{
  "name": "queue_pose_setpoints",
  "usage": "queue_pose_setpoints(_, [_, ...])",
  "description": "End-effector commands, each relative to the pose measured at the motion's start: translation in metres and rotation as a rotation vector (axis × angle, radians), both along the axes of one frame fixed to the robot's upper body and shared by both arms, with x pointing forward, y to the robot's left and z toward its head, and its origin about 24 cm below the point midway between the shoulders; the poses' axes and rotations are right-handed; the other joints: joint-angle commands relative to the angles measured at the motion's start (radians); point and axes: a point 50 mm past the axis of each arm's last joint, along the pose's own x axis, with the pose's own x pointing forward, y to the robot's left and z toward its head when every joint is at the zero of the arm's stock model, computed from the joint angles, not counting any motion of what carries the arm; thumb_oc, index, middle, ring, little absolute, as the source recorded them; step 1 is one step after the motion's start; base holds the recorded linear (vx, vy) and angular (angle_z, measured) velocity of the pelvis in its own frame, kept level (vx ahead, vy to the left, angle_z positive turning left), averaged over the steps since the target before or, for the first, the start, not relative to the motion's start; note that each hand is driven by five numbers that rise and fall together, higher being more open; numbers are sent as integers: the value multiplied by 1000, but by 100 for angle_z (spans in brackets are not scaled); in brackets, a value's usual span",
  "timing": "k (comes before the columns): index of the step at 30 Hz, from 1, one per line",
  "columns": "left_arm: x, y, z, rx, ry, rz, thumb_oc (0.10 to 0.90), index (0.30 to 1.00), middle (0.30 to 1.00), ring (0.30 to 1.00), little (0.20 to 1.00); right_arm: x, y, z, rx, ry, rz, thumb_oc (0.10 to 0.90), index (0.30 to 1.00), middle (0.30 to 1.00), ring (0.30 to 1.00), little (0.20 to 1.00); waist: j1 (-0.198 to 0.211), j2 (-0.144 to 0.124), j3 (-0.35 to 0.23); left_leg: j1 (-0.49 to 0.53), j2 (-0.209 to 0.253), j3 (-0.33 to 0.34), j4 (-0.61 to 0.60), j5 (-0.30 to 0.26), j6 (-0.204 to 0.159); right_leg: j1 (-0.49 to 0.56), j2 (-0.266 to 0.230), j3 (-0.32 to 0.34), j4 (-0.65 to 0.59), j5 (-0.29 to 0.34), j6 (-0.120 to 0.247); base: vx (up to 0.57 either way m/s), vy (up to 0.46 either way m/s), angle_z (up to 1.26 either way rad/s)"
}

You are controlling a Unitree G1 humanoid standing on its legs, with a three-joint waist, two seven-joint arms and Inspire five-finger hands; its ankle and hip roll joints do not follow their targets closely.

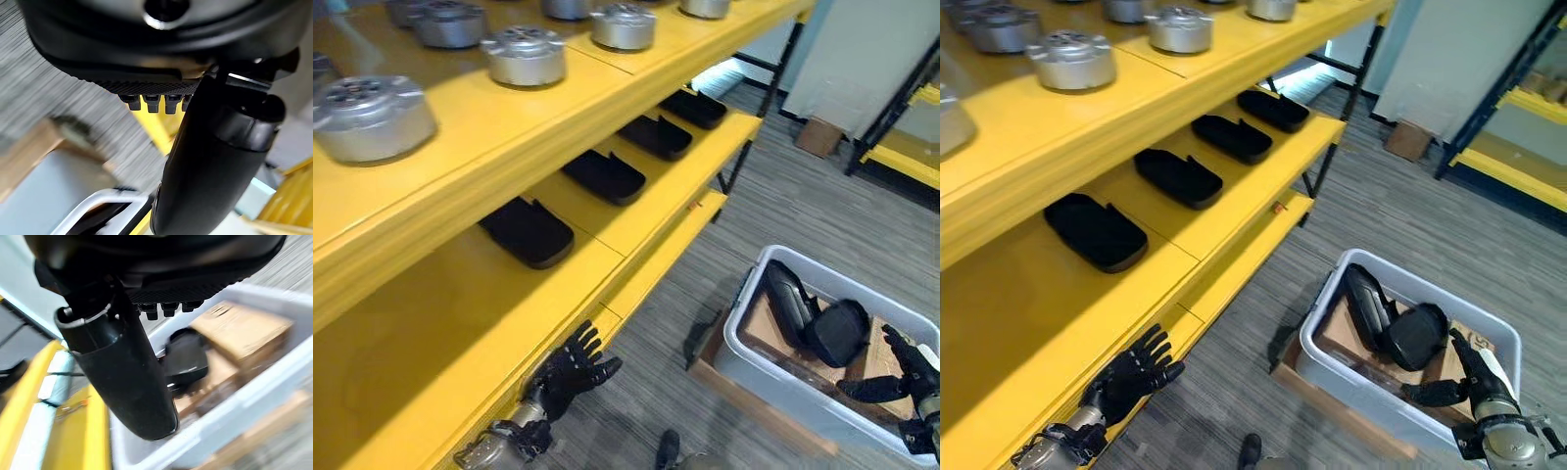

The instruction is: Move parts from the plastic box to the shelf.

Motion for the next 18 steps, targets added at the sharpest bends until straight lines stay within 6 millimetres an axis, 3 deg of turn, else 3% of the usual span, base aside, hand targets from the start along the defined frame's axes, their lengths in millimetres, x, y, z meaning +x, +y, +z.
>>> queue_pose_setpoints(1, [13, 1, 37, 14, -202, 8, 900, 1000, 1000, 1000, 1000, 16, -24, 61, -245, -183, -3, 900, 1000, 1000, 1000, 1000, 6, -28, -43, -129, 41, -99, -49, 259, -82, 138, -25, -65, -23, -37, 58, -3, -255, -48])
queue_pose_setpoints(8, [24, 5, 45, 67, -221, 8, 900, 1000, 1000, 1000, 1000, 11, -24, 68, -260, -164, 53, 900, 1000, 1000, 1000, 1000, -48, -33, -36, -124, 101, -82, 11, 279, -100, 90, 12, -16, 62, -100, 12, -17, -260, -43])
queue_pose_setpoints(11, [28, 4, 49, 54, -237, 23, 900, 1000, 1000, 1000, 1000, 15, -23, 74, -280, -174, 79, 900, 1000, 1000, 1000, 1000, -52, -29, -35, -126, 125, -90, 24, 294, -113, 78, 19, -3, 74, -110, 6, -45, -197, -36])
queue_pose_setpoints(14, [34, -3, 51, 25, -258, 16, 900, 1000, 1000, 1000, 1000, 27, -17, 72, -261, -190, 125, 900, 1000, 1000, 1000, 1000, -40, -21, -34, -137, 137, -181, 28, 308, -119, 70, 31, 39, 82, -122, -5, -54, -174, -23])
queue_pose_setpoints(16, [34, -6, 53, 29, -280, 23, 900, 1000, 1000, 1000, 1000, 34, -12, 70, -262, -209, 159, 900, 1000, 1000, 1000, 1000, -24, -20, -35, -148, 97, -282, 20, 281, -111, 66, 39, 83, 61, -111, -4, -35, -65, -44])
queue_pose_setpoints(17, [34, -6, 53, 29, -282, 24, 900, 1000, 1000, 1000, 1000, 35, -11, 70, -263, -212, 163, 900, 1000, 1000, 1000, 1000, -22, -21, -36, -151, 90, -299, 21, 275, -109, 66, 40, 90, 57, -109, -4, -7, -22, -61])
queue_pose_setpoints(18, [33, -7, 53, 21, -282, 35, 900, 1000, 1000, 1000, 1000, 39, -9, 70, -268, -222, 179, 900, 1000, 1000, 1000, 1000, -9, -23, -37, -164, 47, -376, 26, 239, -86, 62, 41, 125, 47, -99, -2, 12, -2, -68])
